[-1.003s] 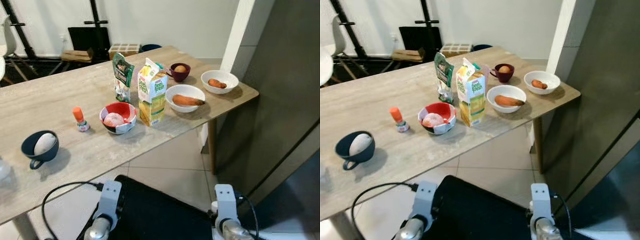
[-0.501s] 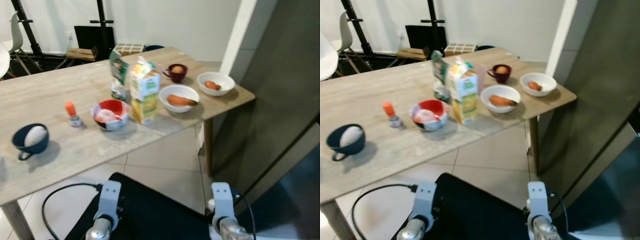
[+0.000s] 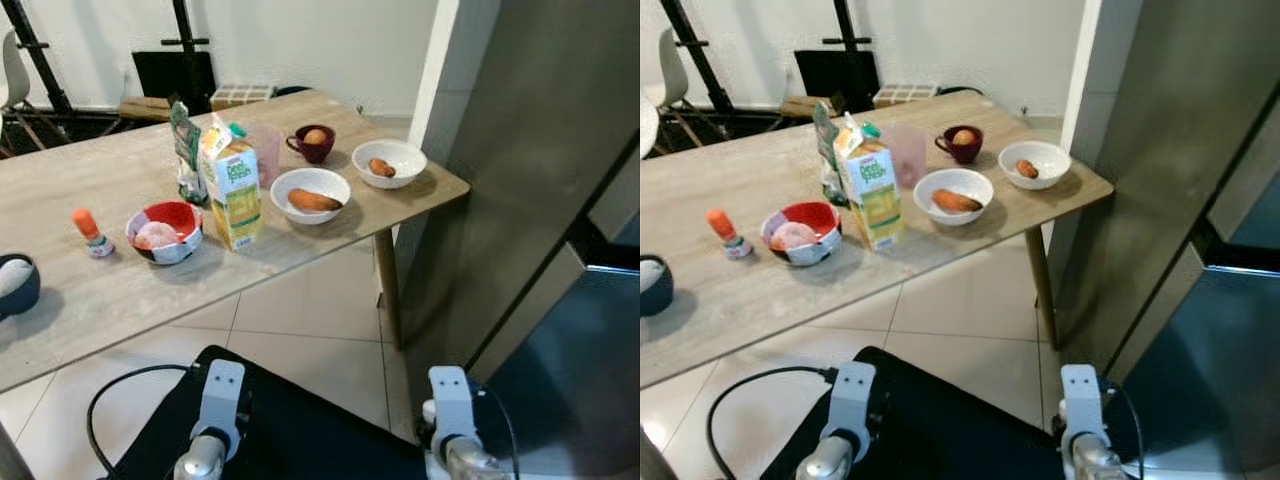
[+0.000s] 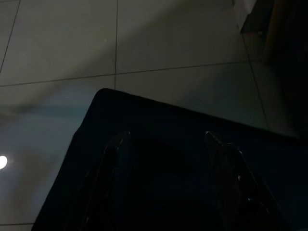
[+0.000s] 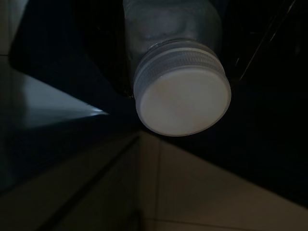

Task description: Restocking fridge

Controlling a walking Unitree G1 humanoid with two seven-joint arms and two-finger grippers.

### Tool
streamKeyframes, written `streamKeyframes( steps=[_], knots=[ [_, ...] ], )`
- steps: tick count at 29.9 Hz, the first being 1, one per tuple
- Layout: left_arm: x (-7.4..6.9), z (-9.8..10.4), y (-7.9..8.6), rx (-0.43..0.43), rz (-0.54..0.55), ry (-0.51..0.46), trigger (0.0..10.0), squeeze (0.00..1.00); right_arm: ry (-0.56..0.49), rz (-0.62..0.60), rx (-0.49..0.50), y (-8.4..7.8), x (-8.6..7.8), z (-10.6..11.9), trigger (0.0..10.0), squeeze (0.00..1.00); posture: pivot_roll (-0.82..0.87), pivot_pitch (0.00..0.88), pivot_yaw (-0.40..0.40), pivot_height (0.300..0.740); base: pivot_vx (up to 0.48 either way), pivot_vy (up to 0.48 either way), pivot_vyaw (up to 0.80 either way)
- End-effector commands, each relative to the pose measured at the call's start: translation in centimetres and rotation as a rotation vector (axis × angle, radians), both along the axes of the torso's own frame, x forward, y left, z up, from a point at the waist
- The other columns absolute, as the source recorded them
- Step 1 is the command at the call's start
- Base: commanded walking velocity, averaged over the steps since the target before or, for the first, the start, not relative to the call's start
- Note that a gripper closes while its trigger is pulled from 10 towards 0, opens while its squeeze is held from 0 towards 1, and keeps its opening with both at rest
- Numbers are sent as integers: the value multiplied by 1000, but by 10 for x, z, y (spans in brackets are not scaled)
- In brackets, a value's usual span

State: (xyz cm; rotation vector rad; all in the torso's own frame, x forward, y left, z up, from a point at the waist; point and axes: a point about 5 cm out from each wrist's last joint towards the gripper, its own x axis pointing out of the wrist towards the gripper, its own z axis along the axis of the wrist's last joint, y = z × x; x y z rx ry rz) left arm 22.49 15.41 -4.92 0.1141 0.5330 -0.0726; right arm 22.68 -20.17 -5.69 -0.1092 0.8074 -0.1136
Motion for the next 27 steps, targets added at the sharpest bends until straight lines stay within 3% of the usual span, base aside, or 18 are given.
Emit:
streamKeyframes(
  steps=[1, 27],
  knots=[
    [-5, -3, 3, -1, 15, 16, 10000, 0, 6, 7, 11, 5, -3, -2, 10000, 0, -95, 39, -4, 740, 0, 0, 0],
    [-7, -5, 3, 3, 1, 24, 10000, 0, 9, 21, 10, 6, -3, -3, 10000, 0, -98, 25, -1, 740, 0, 0, 0]
  ],
)
